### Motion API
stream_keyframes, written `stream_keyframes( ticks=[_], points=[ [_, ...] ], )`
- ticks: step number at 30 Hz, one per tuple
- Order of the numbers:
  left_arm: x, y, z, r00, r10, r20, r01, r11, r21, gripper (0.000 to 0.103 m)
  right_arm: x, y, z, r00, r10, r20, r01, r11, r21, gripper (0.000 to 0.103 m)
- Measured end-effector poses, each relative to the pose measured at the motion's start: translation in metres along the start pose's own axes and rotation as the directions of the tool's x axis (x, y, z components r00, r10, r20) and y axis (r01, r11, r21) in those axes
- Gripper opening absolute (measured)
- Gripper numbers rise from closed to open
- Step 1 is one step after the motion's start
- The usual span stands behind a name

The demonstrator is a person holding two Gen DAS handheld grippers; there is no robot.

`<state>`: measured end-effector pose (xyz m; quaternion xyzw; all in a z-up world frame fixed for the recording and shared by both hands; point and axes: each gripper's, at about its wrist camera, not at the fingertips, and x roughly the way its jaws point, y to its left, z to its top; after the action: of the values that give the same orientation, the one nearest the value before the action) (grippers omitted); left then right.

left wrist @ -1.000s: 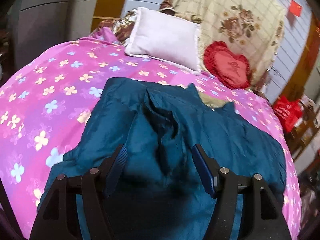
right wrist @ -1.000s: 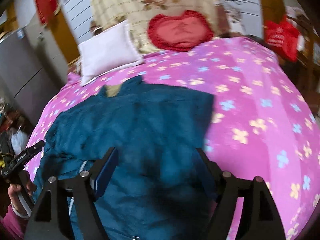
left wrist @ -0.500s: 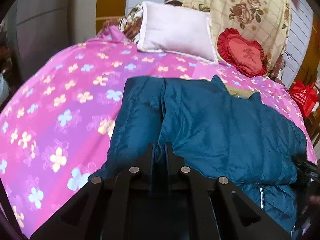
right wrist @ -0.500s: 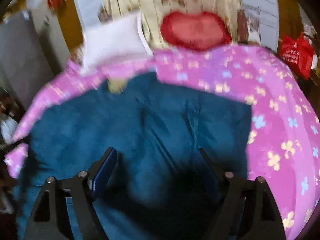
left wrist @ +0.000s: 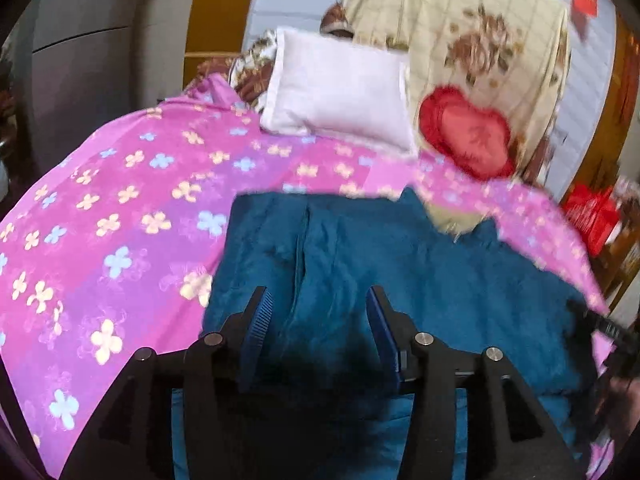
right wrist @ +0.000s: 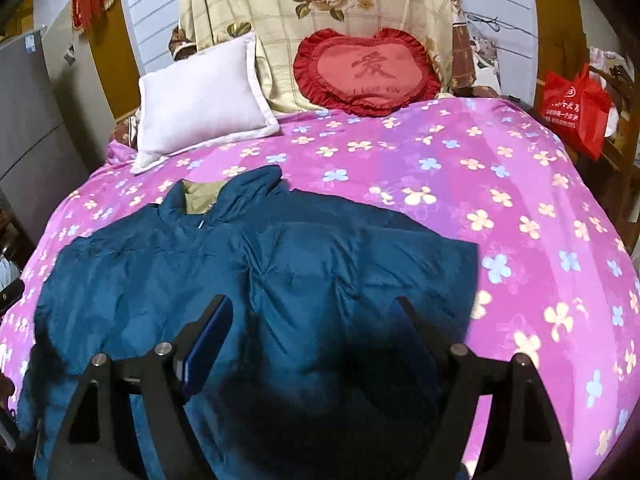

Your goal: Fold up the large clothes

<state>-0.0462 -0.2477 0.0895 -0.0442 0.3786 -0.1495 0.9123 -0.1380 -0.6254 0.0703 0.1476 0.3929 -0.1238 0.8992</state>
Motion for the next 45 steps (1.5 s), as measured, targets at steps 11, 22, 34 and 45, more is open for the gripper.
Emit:
stream_keyframes(
  ticks=[11,22,34,45],
  points=[
    [0.032,-0.003,-0.021,0.996,0.065,-0.062,-0.062,0.997,0.047,0.031,0.067,0.01,0.004,0.991,-0.13,-0.042,0.127,0.99,-0.056,0.093],
    [0.032,-0.006,-0.022,0.995,0.08,-0.06,-0.077,0.995,0.057,0.031,-0.012,0.03,-0.029,0.999,-0.025,-0.028,0.022,0.994,-0.105,0.093],
    [0.034,-0.01,-0.026,0.994,0.096,-0.054,-0.092,0.992,0.082,0.031,-0.021,0.017,-0.028,0.997,-0.046,0.059,0.05,0.997,-0.067,0.091],
    [0.038,-0.016,-0.028,0.995,0.079,-0.055,-0.073,0.993,0.098,0.036,0.046,-0.019,-0.01,0.984,-0.175,-0.041,0.176,0.984,0.002,0.091]
  ],
)
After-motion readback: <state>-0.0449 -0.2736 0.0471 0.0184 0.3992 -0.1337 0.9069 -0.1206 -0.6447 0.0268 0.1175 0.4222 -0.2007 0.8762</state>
